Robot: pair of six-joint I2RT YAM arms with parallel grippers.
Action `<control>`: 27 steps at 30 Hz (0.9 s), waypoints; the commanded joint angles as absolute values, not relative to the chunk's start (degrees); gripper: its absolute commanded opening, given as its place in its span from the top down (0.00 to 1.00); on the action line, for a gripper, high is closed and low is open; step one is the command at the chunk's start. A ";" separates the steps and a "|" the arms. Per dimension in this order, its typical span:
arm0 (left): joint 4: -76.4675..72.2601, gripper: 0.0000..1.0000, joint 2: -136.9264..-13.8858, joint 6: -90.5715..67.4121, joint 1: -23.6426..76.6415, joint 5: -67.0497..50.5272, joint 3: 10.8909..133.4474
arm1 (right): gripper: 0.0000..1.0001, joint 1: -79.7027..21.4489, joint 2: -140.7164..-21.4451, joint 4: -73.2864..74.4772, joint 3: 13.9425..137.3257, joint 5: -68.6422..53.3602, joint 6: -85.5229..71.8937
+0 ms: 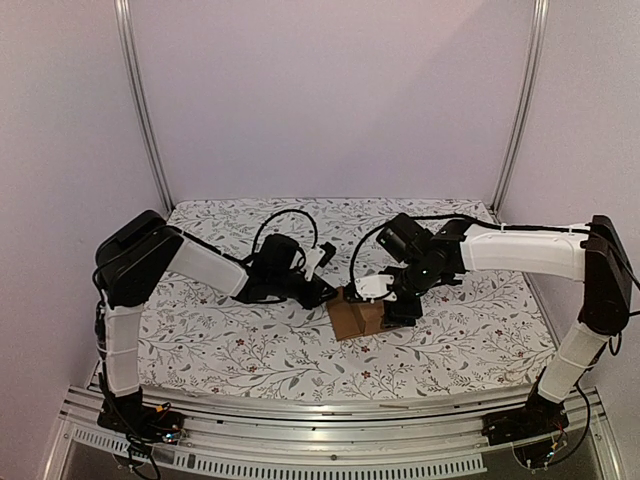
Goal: Fold the paper box
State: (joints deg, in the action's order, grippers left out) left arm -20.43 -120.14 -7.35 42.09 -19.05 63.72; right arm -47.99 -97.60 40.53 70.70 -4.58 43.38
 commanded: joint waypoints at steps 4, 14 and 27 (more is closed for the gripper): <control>-20.74 0.83 -123.23 -7.22 41.36 -20.98 66.41 | 0.28 -47.95 -98.36 41.83 71.47 -4.82 43.99; -22.93 0.96 -121.34 -9.48 41.68 -21.73 63.67 | 0.29 -48.03 -98.50 42.11 71.15 -5.62 44.54; -16.67 0.99 -112.05 -9.74 49.21 -9.24 55.32 | 0.27 -49.56 -88.48 31.51 58.71 -7.17 55.73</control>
State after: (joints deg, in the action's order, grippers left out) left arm -21.50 -113.80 -9.69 46.46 -14.26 56.66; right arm -49.19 -91.29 36.18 58.65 -6.17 51.42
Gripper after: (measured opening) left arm 0.011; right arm 0.728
